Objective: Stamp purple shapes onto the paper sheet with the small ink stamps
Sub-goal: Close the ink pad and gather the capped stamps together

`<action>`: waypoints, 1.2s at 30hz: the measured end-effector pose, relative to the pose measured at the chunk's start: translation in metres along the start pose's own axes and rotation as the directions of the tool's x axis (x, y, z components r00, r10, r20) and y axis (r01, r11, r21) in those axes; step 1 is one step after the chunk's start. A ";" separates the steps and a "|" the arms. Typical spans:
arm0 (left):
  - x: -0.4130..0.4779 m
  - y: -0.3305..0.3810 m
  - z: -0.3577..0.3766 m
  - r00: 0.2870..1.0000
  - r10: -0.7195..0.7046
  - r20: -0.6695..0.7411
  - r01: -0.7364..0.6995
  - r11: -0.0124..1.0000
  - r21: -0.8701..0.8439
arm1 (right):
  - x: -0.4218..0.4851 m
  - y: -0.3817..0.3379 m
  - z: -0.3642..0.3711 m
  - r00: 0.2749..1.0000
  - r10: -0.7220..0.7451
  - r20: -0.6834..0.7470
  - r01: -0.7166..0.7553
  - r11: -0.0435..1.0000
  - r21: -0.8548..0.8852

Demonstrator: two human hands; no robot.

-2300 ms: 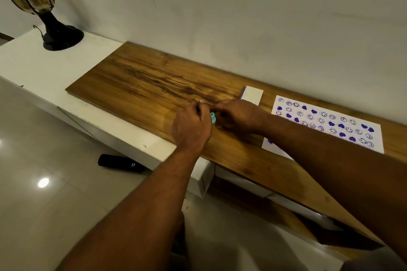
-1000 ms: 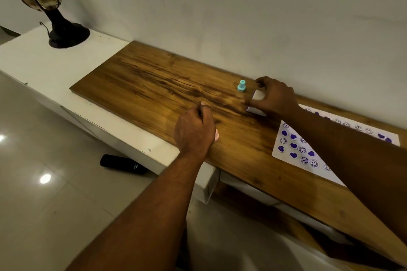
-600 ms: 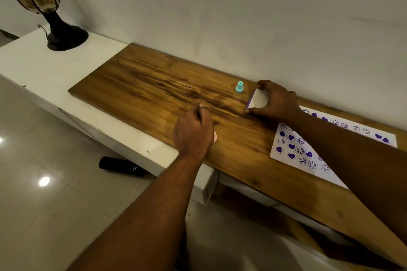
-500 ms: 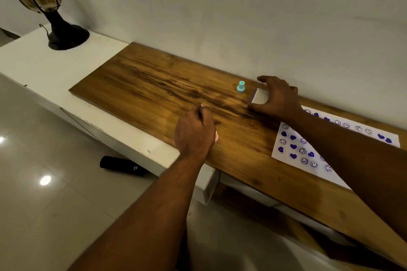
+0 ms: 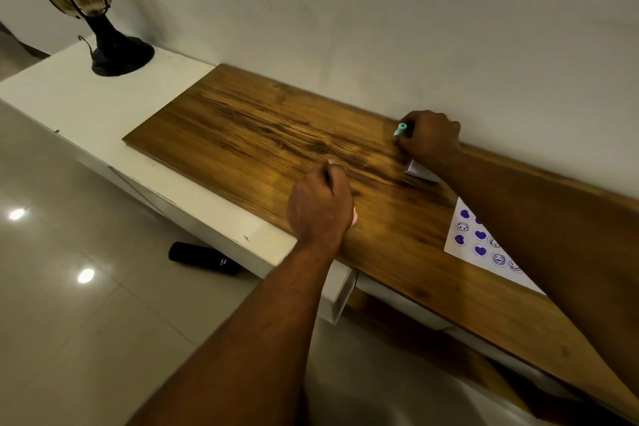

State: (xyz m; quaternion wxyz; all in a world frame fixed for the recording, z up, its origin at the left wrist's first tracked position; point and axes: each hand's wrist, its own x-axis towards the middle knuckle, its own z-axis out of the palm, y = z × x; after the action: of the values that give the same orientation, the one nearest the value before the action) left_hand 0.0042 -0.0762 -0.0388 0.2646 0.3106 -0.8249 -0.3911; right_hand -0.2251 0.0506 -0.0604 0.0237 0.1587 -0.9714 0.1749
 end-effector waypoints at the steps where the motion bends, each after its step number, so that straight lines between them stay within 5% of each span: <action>1: 0.000 0.000 -0.001 1.000 0.003 -0.010 -0.003 1.000 -0.007 | 0.000 0.004 0.000 1.000 0.004 -0.007 -0.004 1.000 0.007; 16: 0.006 0.000 -0.008 0.996 0.002 -0.088 -0.007 0.998 -0.061 | -0.014 0.006 -0.009 1.000 0.001 0.009 -0.002 0.989 0.146; 19: 0.012 -0.002 -0.013 0.992 -0.057 -0.117 0.046 0.994 -0.095 | -0.033 -0.003 -0.023 0.974 -0.030 -0.223 0.072 0.981 0.180; 21: 0.015 -0.002 -0.015 0.982 -0.129 -0.138 0.110 0.985 -0.133 | -0.053 -0.018 -0.031 0.933 -0.179 -0.312 0.253 0.942 0.219; 23: 0.017 -0.002 -0.015 0.959 -0.248 -0.141 0.218 0.956 -0.197 | -0.072 -0.039 -0.034 0.903 -0.405 -0.146 0.430 0.850 0.305; 26: 0.020 -0.002 -0.017 0.899 -0.424 -0.106 0.379 0.878 -0.292 | -0.090 -0.073 -0.030 0.791 -0.572 0.217 0.485 0.803 0.346; 32: 0.023 -0.005 -0.015 0.853 -0.520 -0.033 0.479 0.807 -0.345 | -0.092 -0.097 -0.011 0.747 -0.578 0.330 0.551 0.815 0.179; 36: 0.024 -0.007 -0.013 0.848 -0.529 -0.016 0.491 0.798 -0.350 | -0.078 -0.083 -0.006 0.863 -0.452 0.228 0.446 0.891 0.079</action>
State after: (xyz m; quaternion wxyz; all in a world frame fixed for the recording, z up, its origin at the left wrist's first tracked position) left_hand -0.0004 -0.1037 -0.0327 0.2443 0.4938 -0.6159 -0.5632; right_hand -0.1248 0.0028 -0.0348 -0.0557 0.4005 -0.9013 0.1555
